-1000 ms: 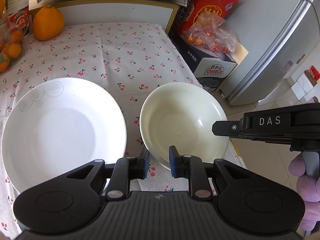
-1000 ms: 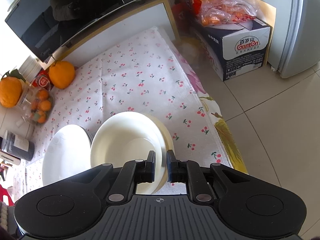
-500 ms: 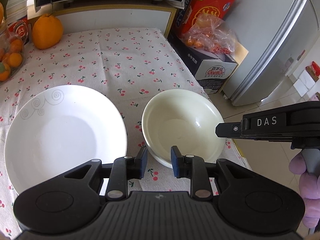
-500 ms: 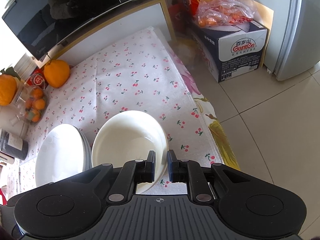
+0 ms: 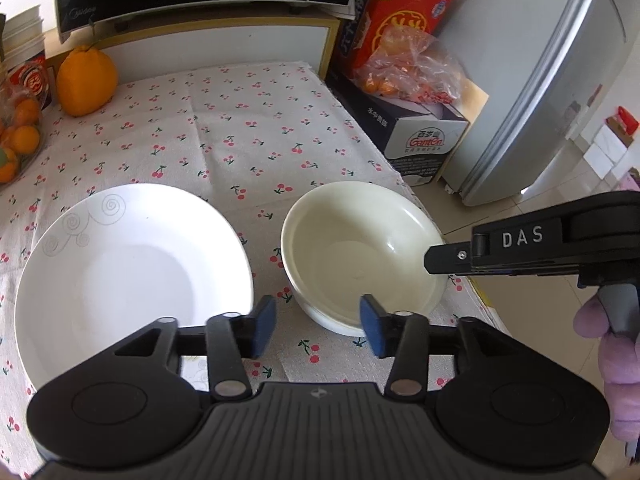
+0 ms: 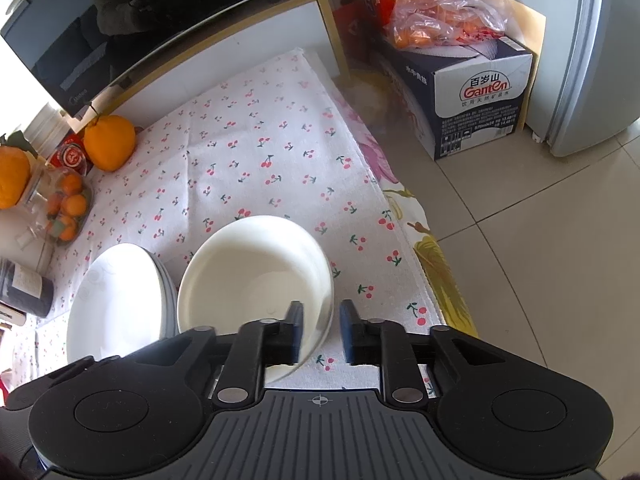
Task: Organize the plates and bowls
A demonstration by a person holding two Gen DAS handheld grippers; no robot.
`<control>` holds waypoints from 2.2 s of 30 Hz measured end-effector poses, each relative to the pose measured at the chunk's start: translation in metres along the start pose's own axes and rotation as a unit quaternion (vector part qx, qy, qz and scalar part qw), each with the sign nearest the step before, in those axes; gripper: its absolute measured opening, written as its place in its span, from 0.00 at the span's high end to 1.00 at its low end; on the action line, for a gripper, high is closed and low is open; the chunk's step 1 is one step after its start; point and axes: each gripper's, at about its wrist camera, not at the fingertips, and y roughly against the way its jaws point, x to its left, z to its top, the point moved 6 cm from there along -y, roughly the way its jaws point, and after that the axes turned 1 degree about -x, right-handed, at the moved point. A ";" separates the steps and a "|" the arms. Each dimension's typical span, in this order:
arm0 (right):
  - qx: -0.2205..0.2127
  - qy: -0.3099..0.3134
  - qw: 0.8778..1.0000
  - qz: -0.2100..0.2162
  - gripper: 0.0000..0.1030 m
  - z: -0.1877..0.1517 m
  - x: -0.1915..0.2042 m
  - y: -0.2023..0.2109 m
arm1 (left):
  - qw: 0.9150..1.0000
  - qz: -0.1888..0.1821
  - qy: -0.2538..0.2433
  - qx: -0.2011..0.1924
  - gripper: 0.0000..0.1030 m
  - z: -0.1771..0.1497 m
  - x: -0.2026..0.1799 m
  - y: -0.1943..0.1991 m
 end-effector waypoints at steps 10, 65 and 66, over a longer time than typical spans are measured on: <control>-0.023 -0.010 0.999 0.019 0.36 0.001 -0.015 0.005 | 0.991 0.005 -0.118 -0.059 0.10 0.003 -0.007 0.011; 0.012 -0.139 0.988 0.072 0.27 -0.014 -0.018 -0.042 | 0.928 -0.022 -0.372 -0.013 0.06 -0.015 -0.031 -0.044; 0.013 -0.139 0.988 0.072 0.29 -0.014 -0.018 -0.043 | 0.928 -0.025 -0.371 -0.012 0.06 -0.015 -0.030 -0.044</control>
